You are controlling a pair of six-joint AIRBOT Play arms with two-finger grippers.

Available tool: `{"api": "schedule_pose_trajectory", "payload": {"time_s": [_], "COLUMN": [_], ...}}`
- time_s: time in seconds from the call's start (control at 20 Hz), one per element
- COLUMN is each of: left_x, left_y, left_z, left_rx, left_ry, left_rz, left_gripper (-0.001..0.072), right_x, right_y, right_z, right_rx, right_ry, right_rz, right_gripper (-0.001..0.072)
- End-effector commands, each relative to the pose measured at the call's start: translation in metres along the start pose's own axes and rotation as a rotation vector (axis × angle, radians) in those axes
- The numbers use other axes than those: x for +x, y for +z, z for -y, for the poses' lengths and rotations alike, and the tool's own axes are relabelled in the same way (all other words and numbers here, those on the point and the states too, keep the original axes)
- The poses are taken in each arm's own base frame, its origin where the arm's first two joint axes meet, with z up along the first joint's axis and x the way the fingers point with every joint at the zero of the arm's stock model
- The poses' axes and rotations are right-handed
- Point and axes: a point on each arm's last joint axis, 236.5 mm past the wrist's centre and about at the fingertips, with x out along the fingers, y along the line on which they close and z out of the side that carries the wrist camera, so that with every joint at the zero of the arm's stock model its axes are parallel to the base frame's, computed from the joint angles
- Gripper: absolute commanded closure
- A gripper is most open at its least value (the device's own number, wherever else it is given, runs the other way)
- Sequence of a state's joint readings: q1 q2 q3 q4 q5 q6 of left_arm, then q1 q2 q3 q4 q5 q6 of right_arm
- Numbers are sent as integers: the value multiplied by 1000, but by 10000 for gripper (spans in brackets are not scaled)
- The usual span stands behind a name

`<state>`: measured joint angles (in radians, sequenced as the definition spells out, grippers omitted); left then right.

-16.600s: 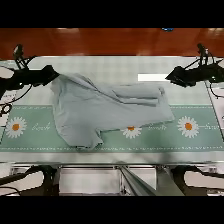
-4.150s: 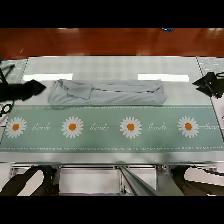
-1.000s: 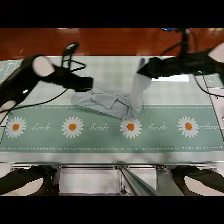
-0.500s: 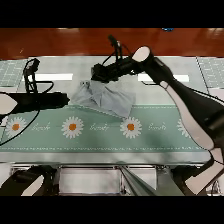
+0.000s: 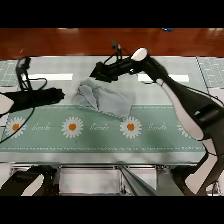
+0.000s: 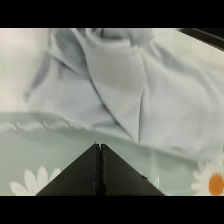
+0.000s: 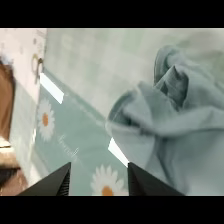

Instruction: Fold the shirts.

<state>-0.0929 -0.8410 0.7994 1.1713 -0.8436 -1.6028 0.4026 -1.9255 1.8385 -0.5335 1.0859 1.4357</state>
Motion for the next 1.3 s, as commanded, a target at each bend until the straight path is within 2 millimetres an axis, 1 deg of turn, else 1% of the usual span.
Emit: {"api": "schedule_pose_trajectory", "payload": {"time_s": [0.0,0.05,0.1,0.15,0.2,0.25,0.3,0.35,0.4,0.45,0.5,0.55,0.6,0.65,0.7,0.75,0.8,0.9,0.95,1.05,1.15,1.25], "left_x": [-38,-58,-79,-100,-117,-128,-133,-132,-125,-113,-98,-82,-66,-53,-44,-37,-32,-28,-27,-26,-24,-23], "left_y": [50,67,82,94,98,96,87,75,59,40,16,-5,-28,-47,-61,-70,-74,-69,-65,-55,-50,-51], "left_z": [-21,-24,-25,-24,-21,-16,-10,-6,-3,-2,-1,1,3,6,10,13,14,14,13,11,10,9], "left_rx": [-88,-107,-116,-118,-113,-101,-90,-79,-73,-71,-74,-86,-103,-122,-138,-146,-146,-145,-148,-153,-159,-162], "left_ry": [27,31,36,39,36,33,23,13,1,-9,-24,-46,-70,-96,-119,-135,-140,-141,-139,-136,-133,-131], "left_rz": [116,162,218,279,324,347,347,336,311,267,202,138,72,16,-22,-43,-43,-12,6,48,65,57], "left_gripper": [680,680,680,680,680,680,680,680,680,680,680,680,680,680,680,680,680,680,680,680,680,680], "right_x": [-108,-151,-199,-249,-293,-334,-358,-368,-365,-349,-325,-296,-266,-243,-223,-206,-189,-155,-138,-111,-88,-73], "right_y": [-21,-29,-37,-43,-51,-61,-73,-89,-104,-118,-130,-140,-146,-147,-145,-143,-141,-141,-144,-149,-145,-138], "right_z": [-1,13,34,58,80,100,116,133,149,166,177,185,189,191,196,200,202,200,199,200,192,184], "right_rx": [-38,-70,-81,-78,-46,6,56,90,115,148,192,254,302,342,394,442,479,536,547,542,507,469], "right_ry": [-31,-139,-312,-514,-700,-865,-962,-1015,-1019,-978,-899,-800,-693,-599,-524,-461,-394,-250,-213,-197,-183,-172], "right_rz": [-141,-160,-153,-109,-44,58,152,238,307,364,393,409,409,412,405,383,353,274,225,137,79,51], "right_gripper": [294,294,294,294,294,294,294,294,294,292,289,289,289,289,289,289,289,290,290,289,289,289]}}
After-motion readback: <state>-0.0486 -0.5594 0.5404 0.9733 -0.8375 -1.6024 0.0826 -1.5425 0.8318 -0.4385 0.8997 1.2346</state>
